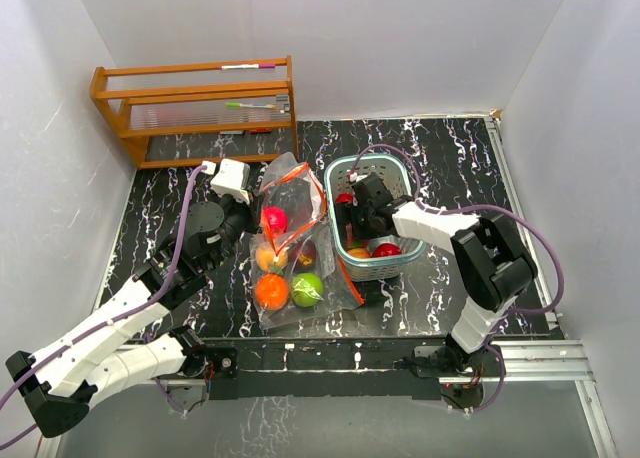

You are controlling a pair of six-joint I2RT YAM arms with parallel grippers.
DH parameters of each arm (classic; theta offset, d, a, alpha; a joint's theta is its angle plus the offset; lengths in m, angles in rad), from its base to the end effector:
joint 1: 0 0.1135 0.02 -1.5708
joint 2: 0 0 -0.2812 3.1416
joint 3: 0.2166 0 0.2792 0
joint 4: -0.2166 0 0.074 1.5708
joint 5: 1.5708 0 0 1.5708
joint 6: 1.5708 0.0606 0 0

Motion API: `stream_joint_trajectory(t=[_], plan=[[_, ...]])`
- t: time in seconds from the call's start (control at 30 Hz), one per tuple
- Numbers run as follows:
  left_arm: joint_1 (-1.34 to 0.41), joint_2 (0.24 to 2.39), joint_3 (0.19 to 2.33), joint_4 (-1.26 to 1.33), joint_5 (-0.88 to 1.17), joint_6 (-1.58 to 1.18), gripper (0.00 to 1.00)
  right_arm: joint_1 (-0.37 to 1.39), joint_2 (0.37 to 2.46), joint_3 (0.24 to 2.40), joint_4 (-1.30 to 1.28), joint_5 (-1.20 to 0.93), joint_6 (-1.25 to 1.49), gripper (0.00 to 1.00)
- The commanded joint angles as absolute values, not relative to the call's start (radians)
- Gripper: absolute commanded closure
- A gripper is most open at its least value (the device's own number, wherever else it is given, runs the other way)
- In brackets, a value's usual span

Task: Place the food in the zip-top bag and seal the zipper
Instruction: Pick up the fake fruit from the bin, then place the fake fruit in the zipper food storage bag.

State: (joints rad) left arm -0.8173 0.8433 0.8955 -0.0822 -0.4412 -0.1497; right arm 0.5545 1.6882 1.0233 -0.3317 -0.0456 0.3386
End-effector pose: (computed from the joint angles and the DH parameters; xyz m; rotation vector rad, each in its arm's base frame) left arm 0.1769 -0.1507 0.3938 0.1922 1.6007 -0.3979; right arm 0.3196 0.2012 0.1588 -0.2994 2.5990 0.3874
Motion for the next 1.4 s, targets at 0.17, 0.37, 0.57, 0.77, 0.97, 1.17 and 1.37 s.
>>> stream_joint_trajectory(t=[0.17,0.37,0.57,0.77,0.97,1.17,1.37], plan=[[-0.81,0.831,0.887,-0.037,-0.451,-0.14,1.0,0.554,1.655,1.012,-0.291,-0.028,0.342,0.33],[-0.81,0.846,0.893,-0.04,-0.443,-0.145,1.0,0.553,1.509,1.048,-0.324,0.004,0.335,0.4],[-0.808,0.847,0.89,-0.04,-0.445,-0.146,1.0,0.554,1.319,1.106,-0.345,-0.042,0.318,0.41],[-0.808,0.876,0.892,-0.036,-0.425,-0.149,1.0,0.553,1.121,1.118,-0.265,-0.305,0.24,0.4],[-0.807,0.948,0.94,-0.077,-0.383,-0.179,1.0,0.553,1.016,1.13,-0.135,-0.535,0.289,0.4],[-0.806,0.968,0.96,-0.045,-0.329,-0.21,1.0,0.555,1.051,1.065,0.116,-0.717,0.417,0.41],[-0.807,0.98,0.988,-0.033,-0.293,-0.23,1.0,0.586,1.115,0.985,0.286,-0.718,0.503,0.41]])
